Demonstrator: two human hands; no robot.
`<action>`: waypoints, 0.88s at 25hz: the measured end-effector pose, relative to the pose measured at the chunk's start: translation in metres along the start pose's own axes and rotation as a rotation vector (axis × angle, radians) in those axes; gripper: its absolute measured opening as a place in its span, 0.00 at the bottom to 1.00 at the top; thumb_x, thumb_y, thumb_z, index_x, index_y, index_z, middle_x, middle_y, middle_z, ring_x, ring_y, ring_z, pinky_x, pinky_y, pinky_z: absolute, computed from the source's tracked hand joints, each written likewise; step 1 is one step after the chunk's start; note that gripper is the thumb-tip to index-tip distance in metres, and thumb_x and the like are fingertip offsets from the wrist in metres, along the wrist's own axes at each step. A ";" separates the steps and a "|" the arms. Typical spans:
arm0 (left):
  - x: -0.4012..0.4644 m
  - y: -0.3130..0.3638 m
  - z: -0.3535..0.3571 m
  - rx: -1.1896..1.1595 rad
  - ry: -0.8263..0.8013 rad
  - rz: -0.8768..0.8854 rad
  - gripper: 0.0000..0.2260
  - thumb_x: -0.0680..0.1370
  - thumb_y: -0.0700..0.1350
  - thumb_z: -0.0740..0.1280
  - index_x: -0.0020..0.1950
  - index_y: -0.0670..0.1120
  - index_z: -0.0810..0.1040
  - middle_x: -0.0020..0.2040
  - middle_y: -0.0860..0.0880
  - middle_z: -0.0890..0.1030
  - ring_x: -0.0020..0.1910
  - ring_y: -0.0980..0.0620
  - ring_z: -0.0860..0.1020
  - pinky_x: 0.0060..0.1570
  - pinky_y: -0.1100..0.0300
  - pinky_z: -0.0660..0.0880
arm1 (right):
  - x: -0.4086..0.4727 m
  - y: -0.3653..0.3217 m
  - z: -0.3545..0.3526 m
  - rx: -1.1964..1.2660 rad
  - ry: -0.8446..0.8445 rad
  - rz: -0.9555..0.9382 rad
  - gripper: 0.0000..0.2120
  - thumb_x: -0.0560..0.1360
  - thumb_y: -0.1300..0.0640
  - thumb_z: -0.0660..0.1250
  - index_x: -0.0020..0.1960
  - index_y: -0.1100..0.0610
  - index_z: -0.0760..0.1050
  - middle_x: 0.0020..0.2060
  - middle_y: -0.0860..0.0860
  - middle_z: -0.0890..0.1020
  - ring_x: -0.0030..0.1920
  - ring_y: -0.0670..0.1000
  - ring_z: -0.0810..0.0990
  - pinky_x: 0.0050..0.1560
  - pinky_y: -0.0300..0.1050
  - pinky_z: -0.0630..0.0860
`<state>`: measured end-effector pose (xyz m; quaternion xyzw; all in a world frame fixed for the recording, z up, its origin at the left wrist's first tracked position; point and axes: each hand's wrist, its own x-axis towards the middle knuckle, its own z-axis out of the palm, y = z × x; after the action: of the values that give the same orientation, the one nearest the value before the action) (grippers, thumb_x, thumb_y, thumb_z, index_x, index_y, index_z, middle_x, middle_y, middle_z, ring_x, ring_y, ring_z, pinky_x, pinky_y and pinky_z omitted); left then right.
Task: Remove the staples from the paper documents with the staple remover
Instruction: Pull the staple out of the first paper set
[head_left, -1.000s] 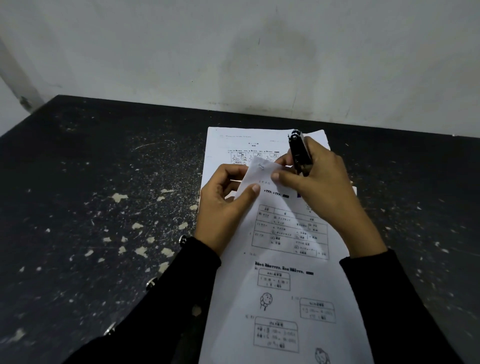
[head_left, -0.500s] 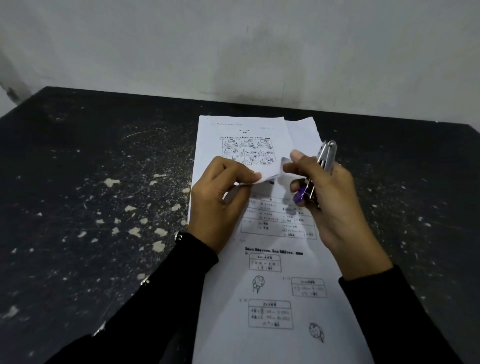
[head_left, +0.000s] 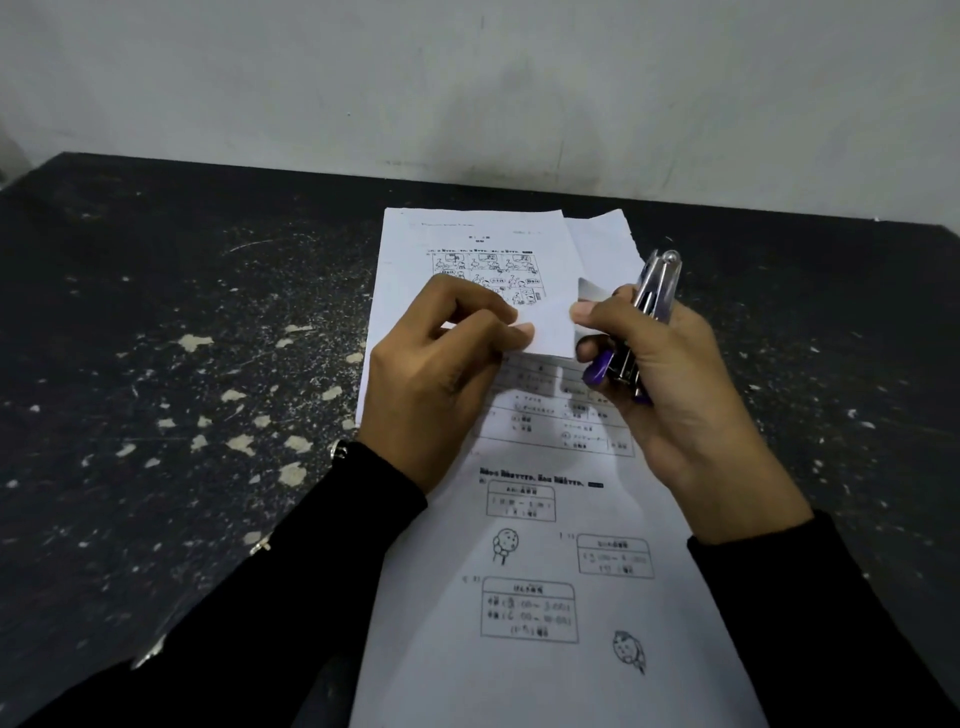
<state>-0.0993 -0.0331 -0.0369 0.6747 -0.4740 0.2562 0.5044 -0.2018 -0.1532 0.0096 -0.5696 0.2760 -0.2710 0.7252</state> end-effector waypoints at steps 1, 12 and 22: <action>0.000 0.000 0.000 0.002 0.000 -0.002 0.05 0.73 0.33 0.72 0.37 0.35 0.82 0.43 0.40 0.80 0.41 0.51 0.77 0.40 0.66 0.74 | 0.000 0.000 0.000 -0.001 0.003 -0.001 0.13 0.70 0.65 0.71 0.35 0.54 0.68 0.25 0.45 0.77 0.28 0.45 0.76 0.28 0.36 0.71; 0.000 0.002 -0.001 -0.004 -0.092 -0.001 0.05 0.73 0.35 0.69 0.48 0.39 0.83 0.45 0.43 0.80 0.45 0.53 0.77 0.43 0.65 0.75 | -0.001 0.001 0.005 -0.027 0.017 -0.017 0.09 0.72 0.62 0.70 0.39 0.55 0.71 0.27 0.46 0.77 0.28 0.44 0.76 0.31 0.38 0.72; 0.008 0.001 -0.003 -0.617 0.069 -0.741 0.04 0.76 0.38 0.69 0.50 0.43 0.80 0.48 0.43 0.84 0.45 0.42 0.82 0.43 0.50 0.81 | -0.010 0.006 0.020 -0.197 -0.167 -0.025 0.13 0.79 0.49 0.56 0.52 0.55 0.76 0.40 0.53 0.78 0.35 0.49 0.78 0.43 0.51 0.77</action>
<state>-0.0961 -0.0329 -0.0289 0.6082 -0.2385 -0.0707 0.7538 -0.1936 -0.1313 0.0089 -0.6621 0.2329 -0.2030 0.6828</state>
